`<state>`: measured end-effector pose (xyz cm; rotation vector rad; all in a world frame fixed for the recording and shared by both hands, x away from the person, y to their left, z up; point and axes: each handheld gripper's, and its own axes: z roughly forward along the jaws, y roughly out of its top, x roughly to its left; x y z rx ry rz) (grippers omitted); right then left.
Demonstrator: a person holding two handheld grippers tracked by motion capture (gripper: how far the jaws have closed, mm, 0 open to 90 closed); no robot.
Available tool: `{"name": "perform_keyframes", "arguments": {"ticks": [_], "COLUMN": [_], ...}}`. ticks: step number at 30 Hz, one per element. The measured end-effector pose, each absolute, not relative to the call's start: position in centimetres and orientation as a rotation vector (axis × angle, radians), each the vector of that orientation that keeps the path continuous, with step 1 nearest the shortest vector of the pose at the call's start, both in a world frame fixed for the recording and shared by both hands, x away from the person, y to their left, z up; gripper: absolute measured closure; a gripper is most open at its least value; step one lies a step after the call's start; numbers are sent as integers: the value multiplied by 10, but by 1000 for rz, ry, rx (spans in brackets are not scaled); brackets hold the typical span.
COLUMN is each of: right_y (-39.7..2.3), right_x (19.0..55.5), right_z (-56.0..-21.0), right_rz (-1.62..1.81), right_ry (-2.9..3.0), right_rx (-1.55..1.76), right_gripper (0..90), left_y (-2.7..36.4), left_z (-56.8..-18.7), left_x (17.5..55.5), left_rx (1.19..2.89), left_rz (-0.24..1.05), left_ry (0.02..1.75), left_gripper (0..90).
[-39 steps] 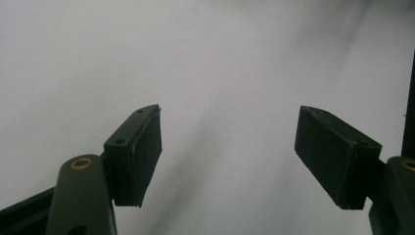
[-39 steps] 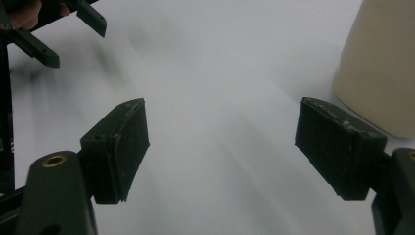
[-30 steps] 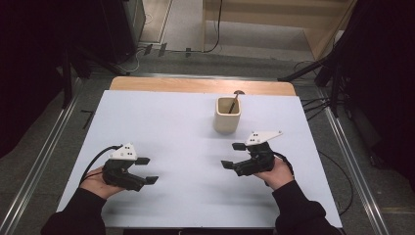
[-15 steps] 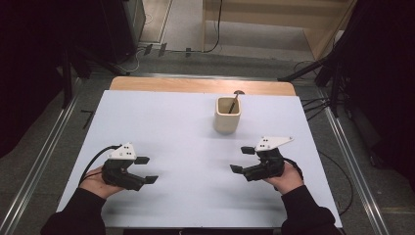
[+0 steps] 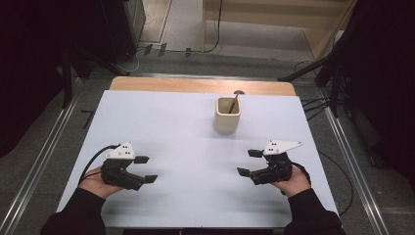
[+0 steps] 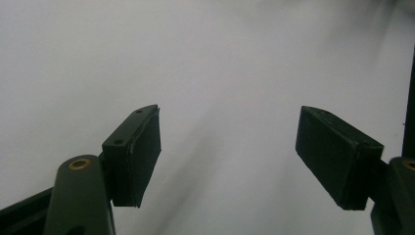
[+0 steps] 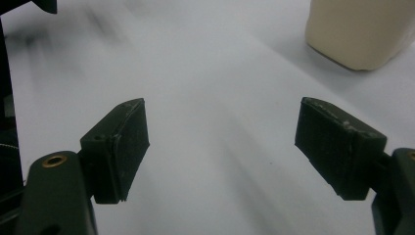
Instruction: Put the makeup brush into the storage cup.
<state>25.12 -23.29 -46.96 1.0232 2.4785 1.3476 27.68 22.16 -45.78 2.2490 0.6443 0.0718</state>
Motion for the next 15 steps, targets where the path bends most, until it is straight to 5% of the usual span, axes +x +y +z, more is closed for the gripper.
{"name": "perform_keyframes", "arguments": {"ticks": [15], "right_y": [-239], "right_x": [245], "right_z": [-472], "right_rz": [1334], "right_ry": [2484], "right_rx": [1015], "right_gripper": [213], "left_y": [223], "left_z": [-457], "left_x": [277], "left_rx": [2242], "left_rz": [80], "left_ry": [641], "left_gripper": [259]}}
